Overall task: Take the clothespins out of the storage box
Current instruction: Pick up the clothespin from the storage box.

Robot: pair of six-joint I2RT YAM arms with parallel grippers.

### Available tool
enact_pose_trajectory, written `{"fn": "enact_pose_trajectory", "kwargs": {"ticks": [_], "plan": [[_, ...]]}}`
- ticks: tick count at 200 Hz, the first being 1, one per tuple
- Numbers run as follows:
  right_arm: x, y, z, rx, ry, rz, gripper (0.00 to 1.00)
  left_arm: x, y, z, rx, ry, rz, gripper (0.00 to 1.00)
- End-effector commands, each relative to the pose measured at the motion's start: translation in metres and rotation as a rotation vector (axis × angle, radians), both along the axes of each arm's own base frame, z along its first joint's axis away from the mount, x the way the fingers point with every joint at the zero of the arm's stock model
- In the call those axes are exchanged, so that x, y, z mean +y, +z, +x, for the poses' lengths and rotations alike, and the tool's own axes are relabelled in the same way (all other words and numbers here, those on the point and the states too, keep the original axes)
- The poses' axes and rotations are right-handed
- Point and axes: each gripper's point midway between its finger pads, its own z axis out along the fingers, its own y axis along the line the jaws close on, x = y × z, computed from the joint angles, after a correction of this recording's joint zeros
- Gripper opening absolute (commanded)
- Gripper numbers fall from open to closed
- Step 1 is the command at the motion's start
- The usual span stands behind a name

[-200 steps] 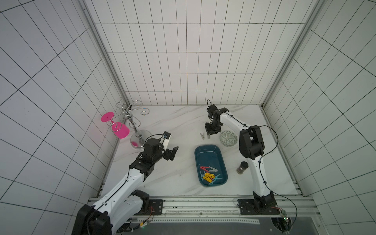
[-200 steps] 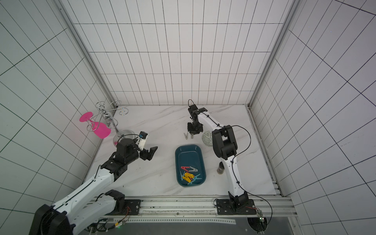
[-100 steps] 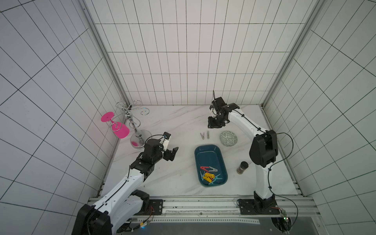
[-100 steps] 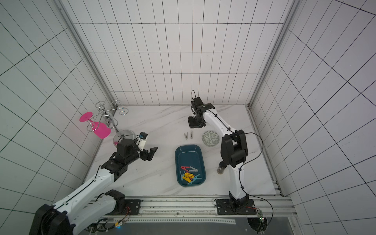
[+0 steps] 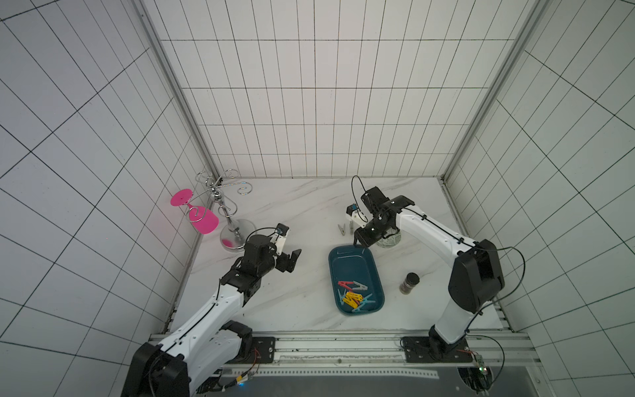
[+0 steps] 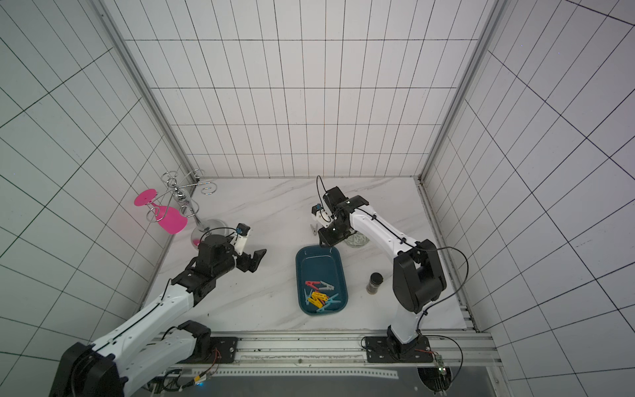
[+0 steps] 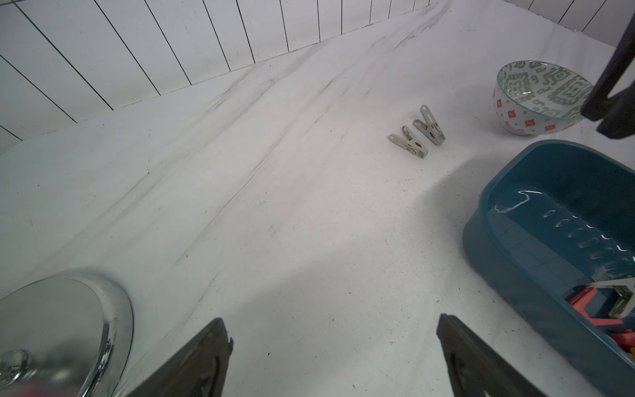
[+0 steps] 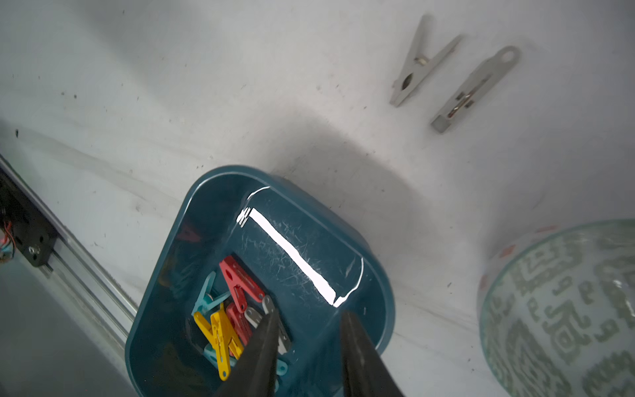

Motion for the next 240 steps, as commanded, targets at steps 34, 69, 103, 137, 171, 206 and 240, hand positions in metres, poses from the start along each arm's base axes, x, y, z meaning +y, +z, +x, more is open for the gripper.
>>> {"fn": "enact_pose_trajectory", "kwargs": {"ticks": [34, 69, 103, 137, 171, 206, 240], "plan": [[0.002, -0.03, -0.053, -0.019, 0.18, -0.059, 0.34, -0.002, 0.0, 0.002, -0.014, -0.01, 0.0, 0.95], [-0.001, -0.058, -0.067, -0.023, 0.227, -0.161, 0.34, -0.002, 0.0, 0.003, -0.015, -0.012, 0.007, 0.95], [-0.005, -0.08, -0.075, -0.012, 0.244, -0.24, 0.33, -0.002, -0.001, 0.003, -0.011, -0.009, 0.011, 0.95], [-0.011, -0.099, -0.082, 0.006, 0.253, -0.298, 0.32, 0.0, -0.003, 0.003, -0.003, 0.0, 0.016, 0.95], [-0.019, -0.112, -0.082, 0.005, 0.247, -0.361, 0.3, 0.001, -0.004, 0.002, 0.003, 0.008, 0.016, 0.95], [-0.022, -0.119, -0.083, 0.014, 0.241, -0.376, 0.22, 0.002, -0.005, 0.003, 0.003, 0.013, 0.021, 0.95], [-0.02, -0.116, -0.083, 0.01, 0.235, -0.365, 0.15, 0.002, -0.005, 0.004, 0.004, 0.014, 0.02, 0.95]]}}
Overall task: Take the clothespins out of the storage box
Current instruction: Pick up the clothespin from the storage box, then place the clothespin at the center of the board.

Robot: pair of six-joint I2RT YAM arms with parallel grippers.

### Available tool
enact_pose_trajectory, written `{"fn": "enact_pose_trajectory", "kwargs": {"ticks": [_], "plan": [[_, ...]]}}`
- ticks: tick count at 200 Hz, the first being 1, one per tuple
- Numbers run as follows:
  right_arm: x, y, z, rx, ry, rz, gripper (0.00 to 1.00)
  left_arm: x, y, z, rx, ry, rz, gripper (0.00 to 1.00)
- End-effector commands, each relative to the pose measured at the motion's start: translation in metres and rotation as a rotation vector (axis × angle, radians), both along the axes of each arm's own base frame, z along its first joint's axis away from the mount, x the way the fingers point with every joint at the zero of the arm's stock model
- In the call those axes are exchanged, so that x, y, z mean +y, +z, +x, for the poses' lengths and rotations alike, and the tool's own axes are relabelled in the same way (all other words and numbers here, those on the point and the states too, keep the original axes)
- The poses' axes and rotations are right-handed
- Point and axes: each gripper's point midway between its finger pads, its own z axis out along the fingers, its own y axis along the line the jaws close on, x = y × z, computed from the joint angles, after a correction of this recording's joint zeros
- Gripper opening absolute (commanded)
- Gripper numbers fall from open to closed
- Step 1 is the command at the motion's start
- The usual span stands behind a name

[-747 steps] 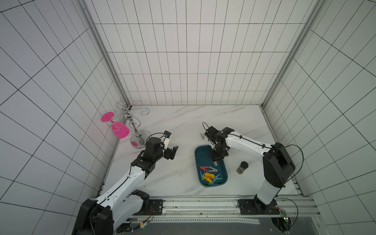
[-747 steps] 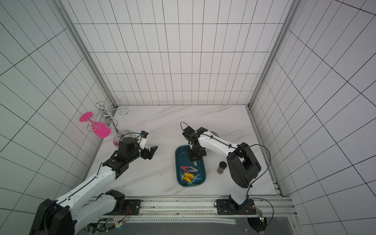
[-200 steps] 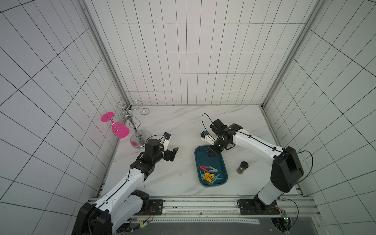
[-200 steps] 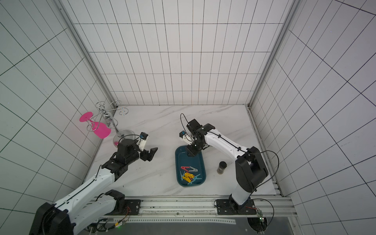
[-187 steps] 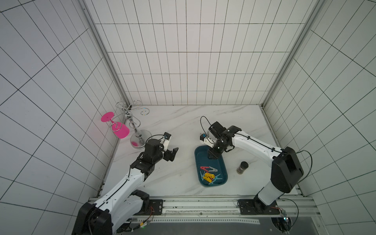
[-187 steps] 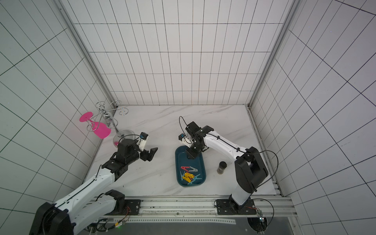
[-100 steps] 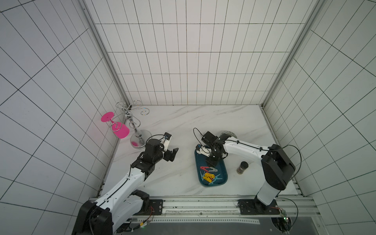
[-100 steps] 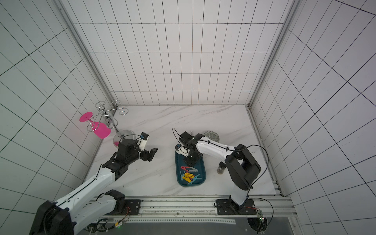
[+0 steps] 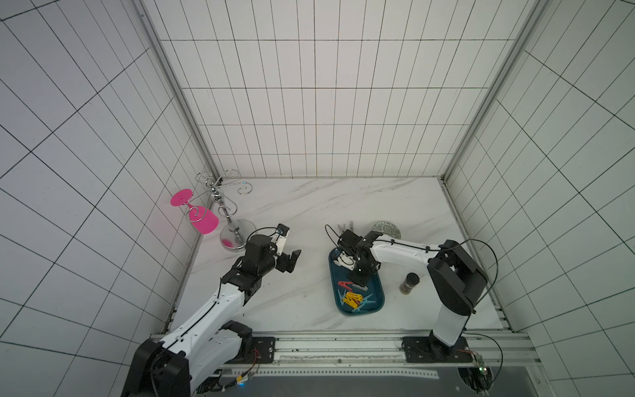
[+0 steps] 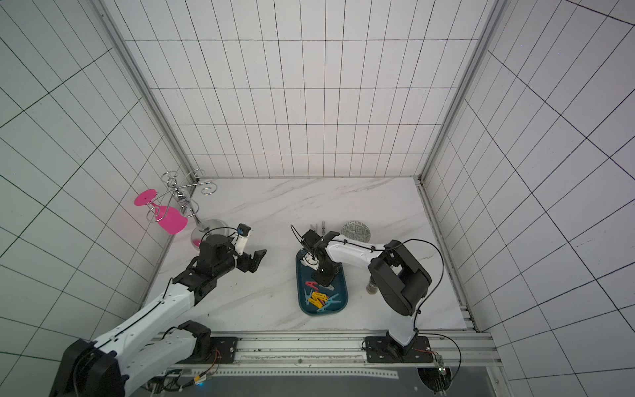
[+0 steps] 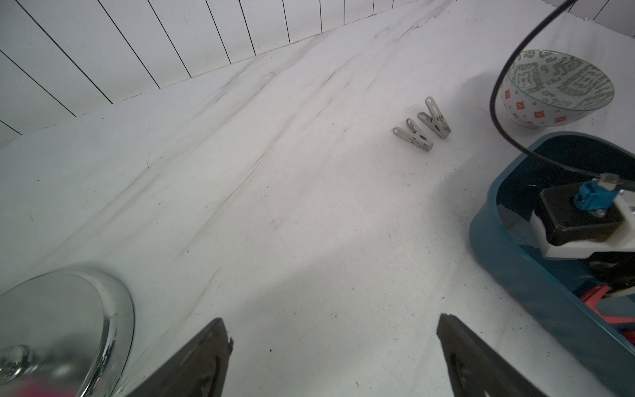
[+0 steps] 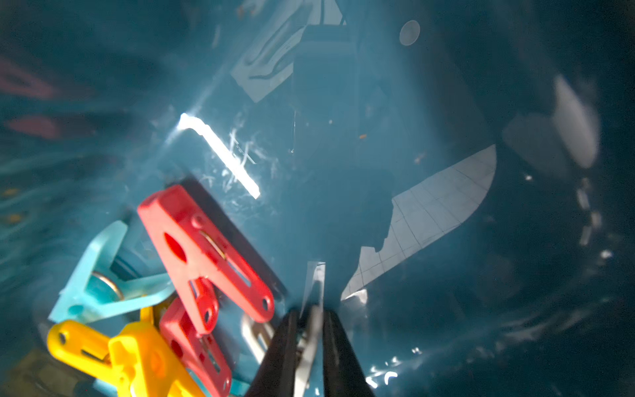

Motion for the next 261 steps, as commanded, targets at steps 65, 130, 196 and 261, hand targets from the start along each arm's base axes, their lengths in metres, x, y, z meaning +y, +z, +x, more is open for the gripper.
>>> {"fn": "enact_pose_trajectory", "kwargs": {"ticks": [65, 130, 196, 261], "plan": [[-0.01, 0.015, 0.002, -0.011, -0.052, 0.023, 0.11, -0.001, 0.0, 0.003, 0.0, 0.006, 0.0, 0.95], [0.005, 0.063, 0.037, -0.06, -0.129, 0.159, 0.11, 0.0, 0.001, 0.002, -0.003, 0.009, -0.001, 0.95], [0.04, 0.117, 0.116, -0.127, -0.312, 0.34, 0.12, 0.0, 0.001, 0.0, -0.005, 0.008, -0.009, 0.95], [0.079, 0.111, 0.178, -0.127, -0.531, 0.374, 0.12, 0.0, 0.0, -0.002, -0.003, 0.007, -0.016, 0.95]]}}
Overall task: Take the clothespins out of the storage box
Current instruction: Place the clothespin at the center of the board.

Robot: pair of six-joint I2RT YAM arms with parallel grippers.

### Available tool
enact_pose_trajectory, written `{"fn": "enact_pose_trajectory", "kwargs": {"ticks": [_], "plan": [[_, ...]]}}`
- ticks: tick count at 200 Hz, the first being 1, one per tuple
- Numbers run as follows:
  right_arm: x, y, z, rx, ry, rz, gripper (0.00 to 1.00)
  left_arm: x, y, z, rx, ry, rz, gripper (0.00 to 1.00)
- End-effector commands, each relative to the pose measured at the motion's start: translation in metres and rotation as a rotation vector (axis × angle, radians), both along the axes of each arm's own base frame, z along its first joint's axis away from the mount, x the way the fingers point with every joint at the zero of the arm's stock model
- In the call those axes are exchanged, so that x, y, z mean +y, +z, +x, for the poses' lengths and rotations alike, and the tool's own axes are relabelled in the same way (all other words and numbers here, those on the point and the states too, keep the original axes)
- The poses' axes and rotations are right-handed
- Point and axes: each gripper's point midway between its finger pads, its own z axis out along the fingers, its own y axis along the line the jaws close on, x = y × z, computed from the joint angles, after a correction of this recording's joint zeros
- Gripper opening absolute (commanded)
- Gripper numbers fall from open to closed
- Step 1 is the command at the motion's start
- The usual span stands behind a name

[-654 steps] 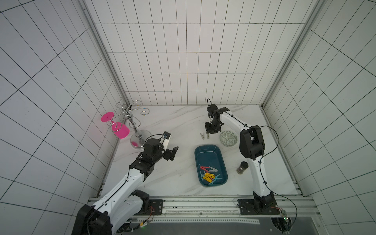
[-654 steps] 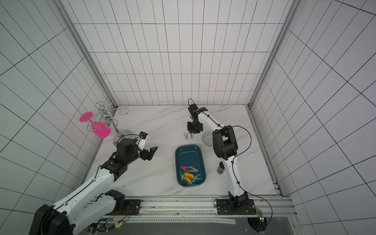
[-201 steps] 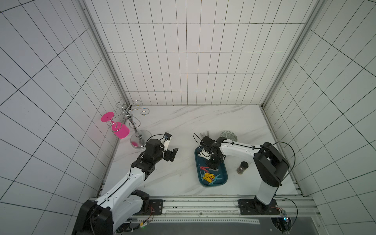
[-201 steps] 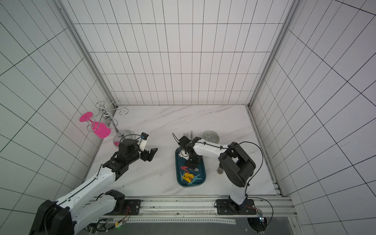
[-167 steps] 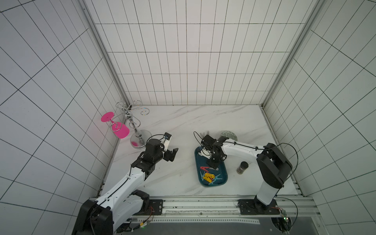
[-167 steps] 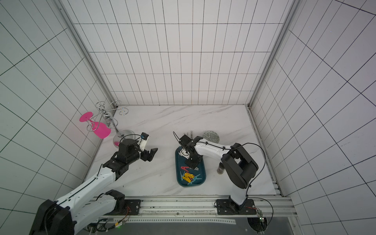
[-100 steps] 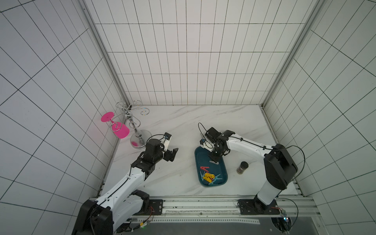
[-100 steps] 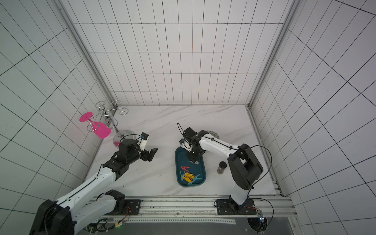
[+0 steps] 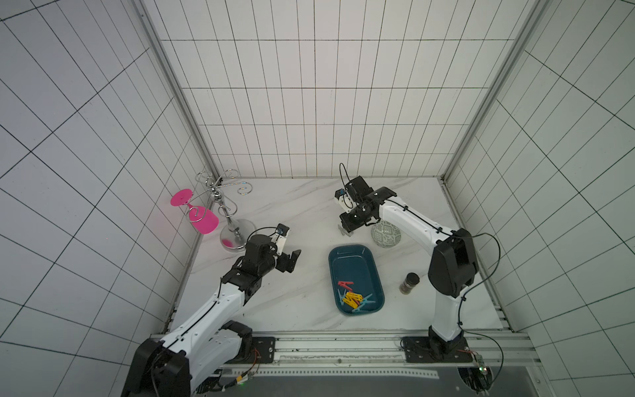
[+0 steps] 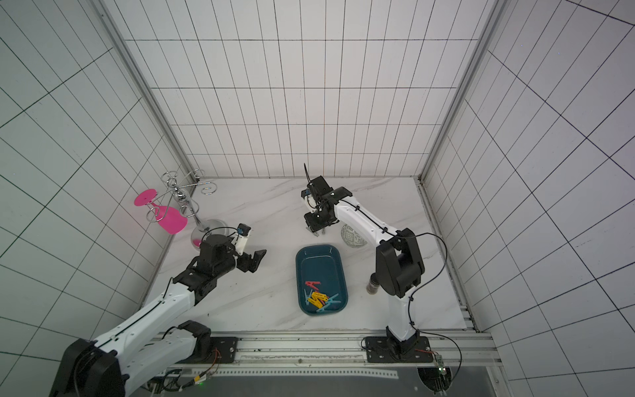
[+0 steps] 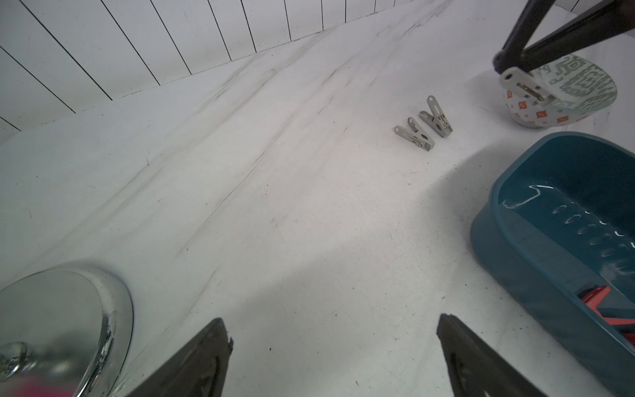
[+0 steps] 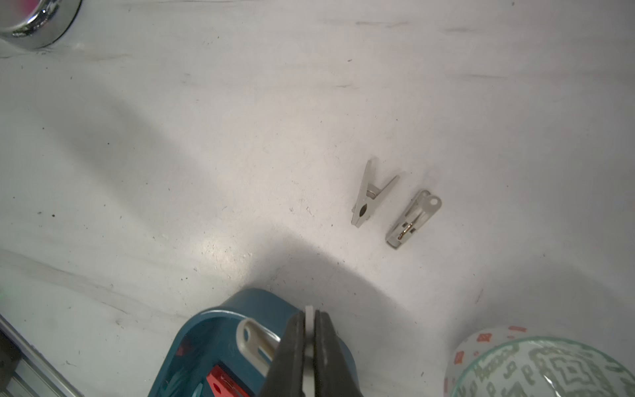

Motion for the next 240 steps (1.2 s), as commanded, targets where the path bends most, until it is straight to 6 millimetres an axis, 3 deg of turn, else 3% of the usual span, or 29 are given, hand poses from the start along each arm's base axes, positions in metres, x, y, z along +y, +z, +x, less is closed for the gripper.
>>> {"fn": "enact_pose_trajectory", "kwargs": {"ticks": [1, 77, 156, 199, 240], "plan": [[0.01, -0.007, 0.014, 0.053, -0.112, 0.017, 0.12, 0.0, 0.001, -0.001, -0.01, 0.003, -0.012, 0.95], [0.022, -0.058, 0.048, 0.108, -0.295, -0.028, 0.13, -0.001, -0.001, -0.004, -0.002, -0.002, -0.018, 0.95], [0.025, -0.085, 0.061, 0.129, -0.325, -0.066, 0.14, 0.0, -0.001, -0.004, 0.002, 0.001, -0.016, 0.95], [0.024, -0.082, 0.062, 0.125, -0.328, -0.064, 0.16, 0.0, -0.002, -0.004, 0.004, 0.001, -0.013, 0.95], [0.025, -0.051, 0.064, 0.083, -0.294, -0.02, 0.19, 0.0, -0.001, -0.003, 0.002, 0.0, -0.013, 0.95]]}}
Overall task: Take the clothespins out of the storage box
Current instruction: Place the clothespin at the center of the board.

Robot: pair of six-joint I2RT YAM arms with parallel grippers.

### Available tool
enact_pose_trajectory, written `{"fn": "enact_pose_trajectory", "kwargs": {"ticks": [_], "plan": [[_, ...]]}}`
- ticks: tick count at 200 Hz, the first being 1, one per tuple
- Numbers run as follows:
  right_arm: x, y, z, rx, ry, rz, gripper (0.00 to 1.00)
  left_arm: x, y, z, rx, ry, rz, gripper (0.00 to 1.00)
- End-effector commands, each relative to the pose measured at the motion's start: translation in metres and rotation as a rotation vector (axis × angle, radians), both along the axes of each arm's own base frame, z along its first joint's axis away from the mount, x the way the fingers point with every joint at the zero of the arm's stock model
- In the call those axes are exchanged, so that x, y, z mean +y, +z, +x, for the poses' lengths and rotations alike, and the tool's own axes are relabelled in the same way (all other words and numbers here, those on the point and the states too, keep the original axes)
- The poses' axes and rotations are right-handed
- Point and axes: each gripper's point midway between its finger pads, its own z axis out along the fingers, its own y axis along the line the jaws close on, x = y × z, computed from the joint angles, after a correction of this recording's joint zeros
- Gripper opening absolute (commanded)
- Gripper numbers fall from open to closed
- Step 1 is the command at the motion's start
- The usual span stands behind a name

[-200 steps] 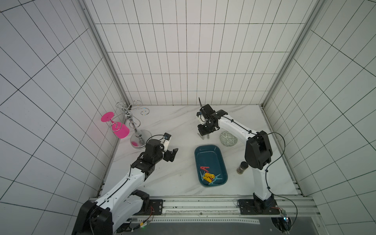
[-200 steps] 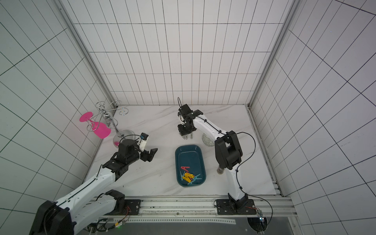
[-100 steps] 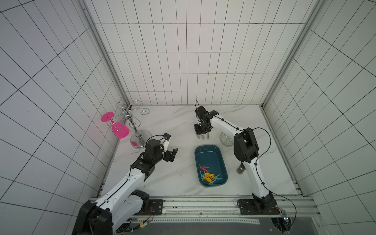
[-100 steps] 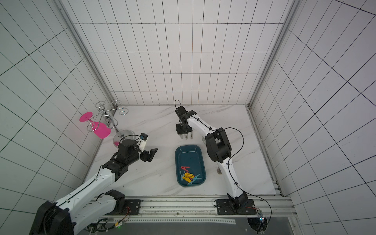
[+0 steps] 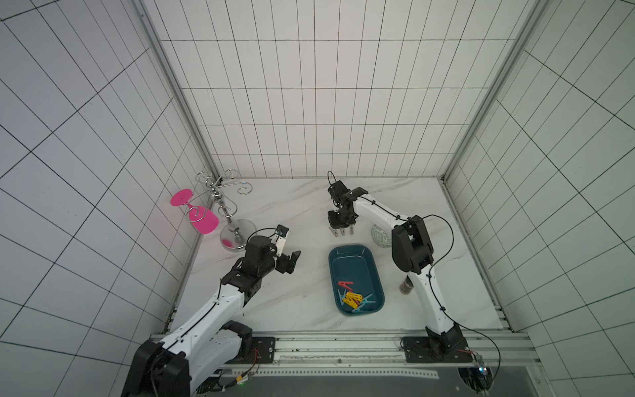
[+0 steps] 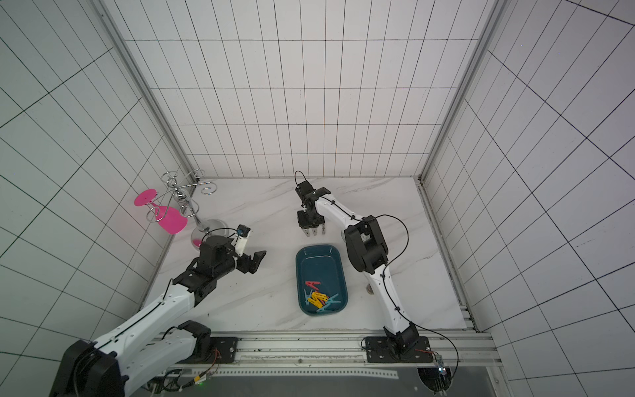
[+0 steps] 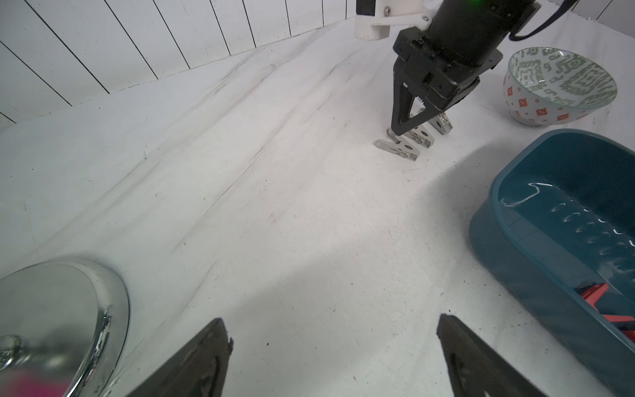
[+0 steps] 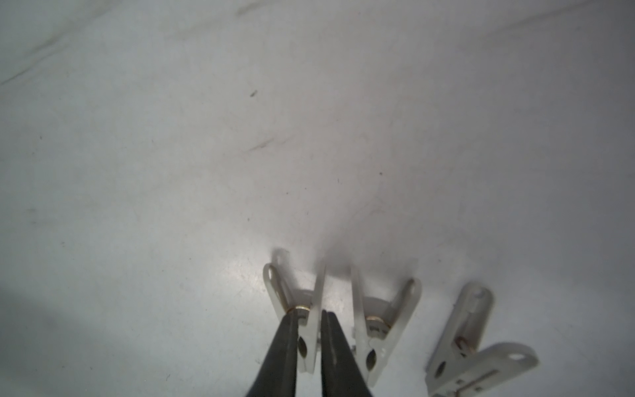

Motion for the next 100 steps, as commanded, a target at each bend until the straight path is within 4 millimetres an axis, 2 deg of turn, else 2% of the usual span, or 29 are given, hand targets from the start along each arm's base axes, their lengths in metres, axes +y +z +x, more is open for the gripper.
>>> {"fn": "enact_pose_trajectory", "kwargs": {"ticks": [1, 50, 77, 100], "plan": [[0.001, 0.041, 0.008, -0.069, 0.018, 0.038, 0.19, -0.001, 0.002, -0.001, -0.006, -0.004, -0.007, 0.95], [-0.002, 0.084, -0.009, -0.135, 0.154, 0.088, 0.24, -0.001, 0.002, 0.0, -0.008, -0.006, -0.004, 0.95], [-0.011, 0.1, -0.031, -0.156, 0.256, 0.094, 0.26, -0.001, 0.0, 0.0, -0.005, -0.006, -0.003, 0.95], [-0.018, 0.104, -0.056, -0.151, 0.364, 0.119, 0.29, -0.002, 0.0, 0.0, -0.004, -0.006, -0.005, 0.95]]}}
